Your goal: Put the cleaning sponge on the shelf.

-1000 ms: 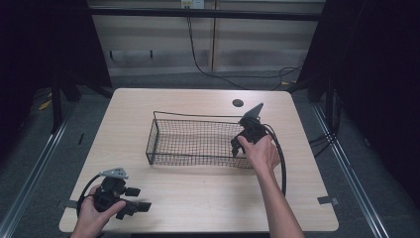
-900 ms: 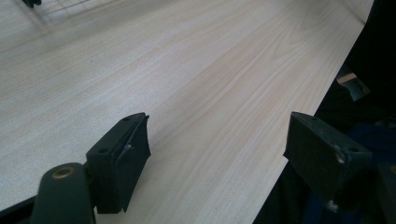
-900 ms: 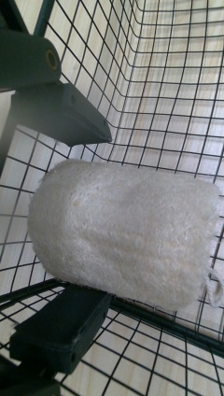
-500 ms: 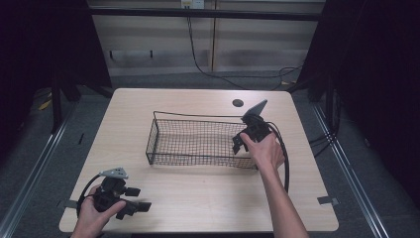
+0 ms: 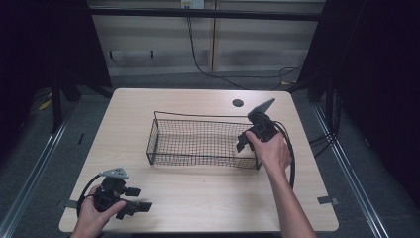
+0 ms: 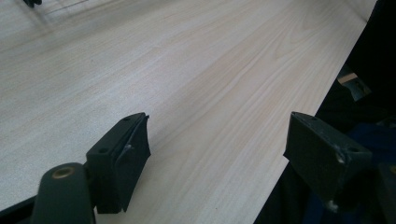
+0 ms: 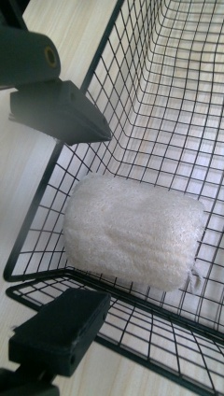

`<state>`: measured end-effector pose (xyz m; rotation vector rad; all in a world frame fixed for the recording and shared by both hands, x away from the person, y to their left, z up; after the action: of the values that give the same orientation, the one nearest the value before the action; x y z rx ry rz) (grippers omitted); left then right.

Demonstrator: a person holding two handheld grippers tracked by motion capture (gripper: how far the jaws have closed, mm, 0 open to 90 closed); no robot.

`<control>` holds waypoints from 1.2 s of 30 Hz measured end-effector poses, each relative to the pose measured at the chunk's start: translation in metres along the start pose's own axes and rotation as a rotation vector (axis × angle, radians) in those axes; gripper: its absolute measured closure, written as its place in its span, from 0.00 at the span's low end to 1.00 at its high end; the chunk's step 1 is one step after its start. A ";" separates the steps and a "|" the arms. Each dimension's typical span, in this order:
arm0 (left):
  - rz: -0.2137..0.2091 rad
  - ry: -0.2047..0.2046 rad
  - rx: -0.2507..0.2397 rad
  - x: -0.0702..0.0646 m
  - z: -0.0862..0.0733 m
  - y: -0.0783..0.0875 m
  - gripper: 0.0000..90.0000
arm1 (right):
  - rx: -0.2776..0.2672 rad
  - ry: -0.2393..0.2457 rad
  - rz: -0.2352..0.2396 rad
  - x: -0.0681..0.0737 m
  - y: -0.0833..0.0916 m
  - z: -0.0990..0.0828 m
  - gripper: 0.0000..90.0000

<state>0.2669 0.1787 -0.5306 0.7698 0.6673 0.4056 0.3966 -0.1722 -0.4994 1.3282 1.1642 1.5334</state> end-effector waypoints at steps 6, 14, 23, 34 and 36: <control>0.001 -0.002 0.003 0.000 0.000 0.000 0.24 | -0.052 0.048 0.023 0.003 0.009 -0.003 0.25; 0.000 0.001 0.005 0.000 0.000 -0.001 0.24 | -0.115 0.118 0.069 0.007 0.024 -0.011 0.23; 0.001 0.002 0.004 0.000 -0.001 -0.001 0.24 | -0.139 0.173 0.122 0.014 0.030 -0.021 0.22; 0.001 0.002 0.005 0.000 -0.001 -0.001 0.24 | -0.202 0.225 0.147 0.019 0.037 -0.033 0.23; 0.004 -0.003 0.005 0.000 -0.001 -0.001 0.24 | -0.219 0.240 0.138 0.020 0.039 -0.035 0.24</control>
<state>0.2668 0.1786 -0.5315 0.7758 0.6646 0.4065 0.3588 -0.1686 -0.4577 1.1193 1.0286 1.9037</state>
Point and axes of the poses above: each handheld gripper's, and its own axes: y roughly backward along the jaws, z roughly out of its top, x roughly to its left, the point moved 10 cm from there along -y, roughly forward along the jaws, and after that the axes turned 3 degrees about x, right-handed, at the moved point
